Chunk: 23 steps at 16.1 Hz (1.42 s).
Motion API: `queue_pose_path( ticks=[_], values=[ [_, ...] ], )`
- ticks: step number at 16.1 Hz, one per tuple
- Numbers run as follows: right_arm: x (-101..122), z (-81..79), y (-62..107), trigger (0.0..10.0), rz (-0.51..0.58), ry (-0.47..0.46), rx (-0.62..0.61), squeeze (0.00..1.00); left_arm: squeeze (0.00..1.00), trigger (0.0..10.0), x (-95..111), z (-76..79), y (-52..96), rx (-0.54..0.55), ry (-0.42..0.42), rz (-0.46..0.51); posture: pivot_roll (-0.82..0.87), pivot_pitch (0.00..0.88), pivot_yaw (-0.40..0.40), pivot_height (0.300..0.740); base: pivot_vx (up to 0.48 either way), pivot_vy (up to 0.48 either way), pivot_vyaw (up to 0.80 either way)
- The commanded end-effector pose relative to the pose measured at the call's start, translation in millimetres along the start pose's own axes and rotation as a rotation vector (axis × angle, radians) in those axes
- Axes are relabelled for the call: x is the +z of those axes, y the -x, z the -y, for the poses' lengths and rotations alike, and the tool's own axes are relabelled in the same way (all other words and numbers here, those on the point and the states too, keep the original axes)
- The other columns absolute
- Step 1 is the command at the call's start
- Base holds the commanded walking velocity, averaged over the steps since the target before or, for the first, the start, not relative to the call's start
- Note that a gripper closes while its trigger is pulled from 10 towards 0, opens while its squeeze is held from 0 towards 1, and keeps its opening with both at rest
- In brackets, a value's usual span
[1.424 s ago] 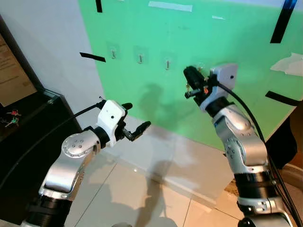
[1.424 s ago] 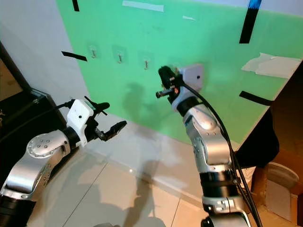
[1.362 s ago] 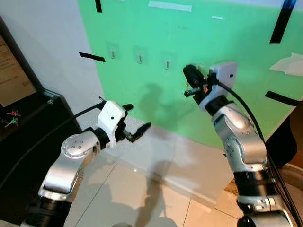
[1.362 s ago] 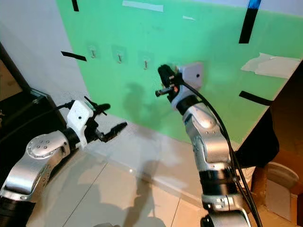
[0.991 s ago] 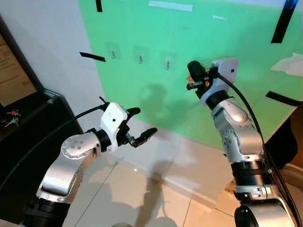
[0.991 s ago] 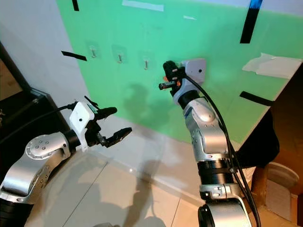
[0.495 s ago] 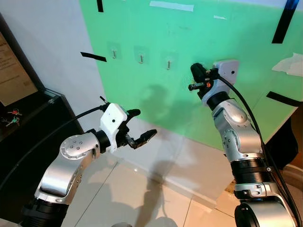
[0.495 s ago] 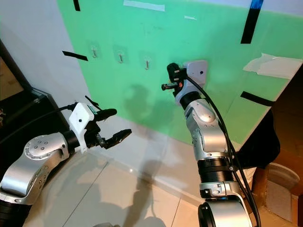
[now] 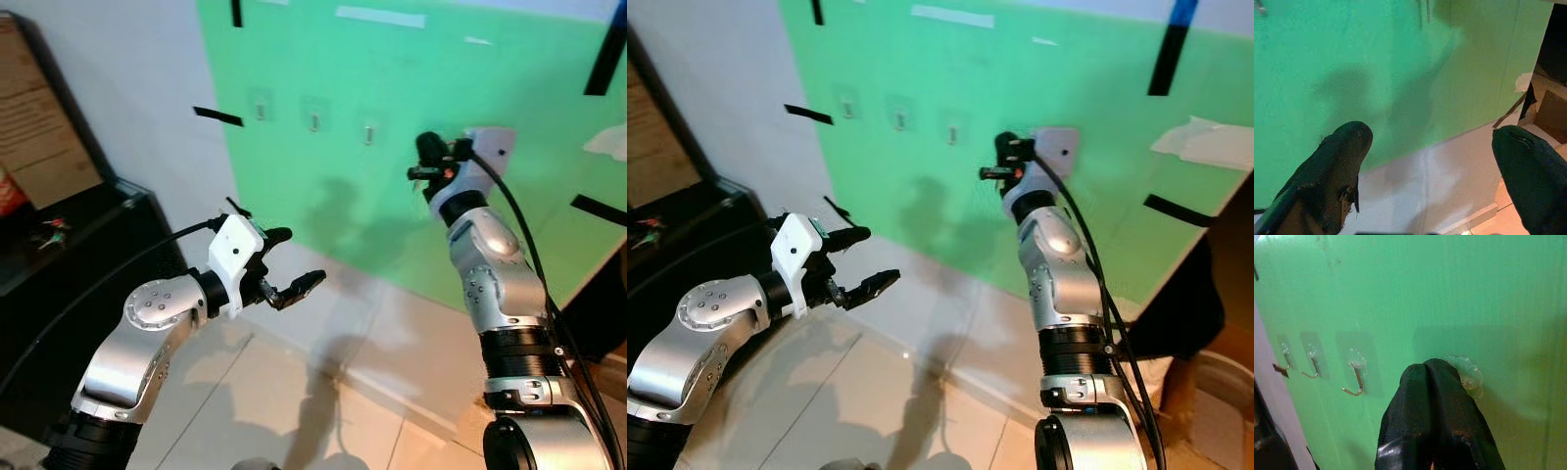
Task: Hang keys on a hook
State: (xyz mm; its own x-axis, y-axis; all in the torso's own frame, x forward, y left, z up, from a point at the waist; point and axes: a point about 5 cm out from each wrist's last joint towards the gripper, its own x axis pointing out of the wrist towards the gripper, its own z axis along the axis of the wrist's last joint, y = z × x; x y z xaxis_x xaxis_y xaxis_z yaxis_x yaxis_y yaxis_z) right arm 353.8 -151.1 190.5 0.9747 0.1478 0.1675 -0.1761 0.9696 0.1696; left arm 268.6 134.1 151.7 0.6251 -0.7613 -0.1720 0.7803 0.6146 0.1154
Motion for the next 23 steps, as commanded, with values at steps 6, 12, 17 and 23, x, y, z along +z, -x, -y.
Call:
queue_pose_path(
  ticks=[6, 12, 17, 23],
  values=[
    [-4, 17.1, 12.6, 10.0, 0.020, 0.099, -0.068, 0.00, 0.00, 10.0, 1, 0.9, -0.4, -0.009, -0.033, -0.012, 0.00, 0.000, 0.042, 0.740, 0.000, 0.000, 0.00],
    [-3, 20.8, 12.1, 10.0, 0.040, 0.260, -0.023, 0.00, 0.00, 10.0, 1, 1.1, -0.2, -0.012, -0.047, -0.019, 0.01, 0.000, 0.040, 0.740, 0.000, 0.000, 0.00],
    [-6, 25.1, 11.7, 10.0, 0.057, 0.286, -0.028, 0.00, 0.00, 10.0, 2, -0.8, -0.6, -0.008, -0.056, -0.023, 0.01, 0.000, 0.046, 0.740, 0.000, 0.000, 0.00],
    [-11, 39.9, 14.5, 10.0, 0.064, 0.044, -0.172, 0.00, 0.00, 10.0, 3, -2.0, -0.8, -0.006, -0.067, -0.026, 0.01, 0.000, 0.051, 0.740, 0.000, 0.000, 0.00]
  ],
)
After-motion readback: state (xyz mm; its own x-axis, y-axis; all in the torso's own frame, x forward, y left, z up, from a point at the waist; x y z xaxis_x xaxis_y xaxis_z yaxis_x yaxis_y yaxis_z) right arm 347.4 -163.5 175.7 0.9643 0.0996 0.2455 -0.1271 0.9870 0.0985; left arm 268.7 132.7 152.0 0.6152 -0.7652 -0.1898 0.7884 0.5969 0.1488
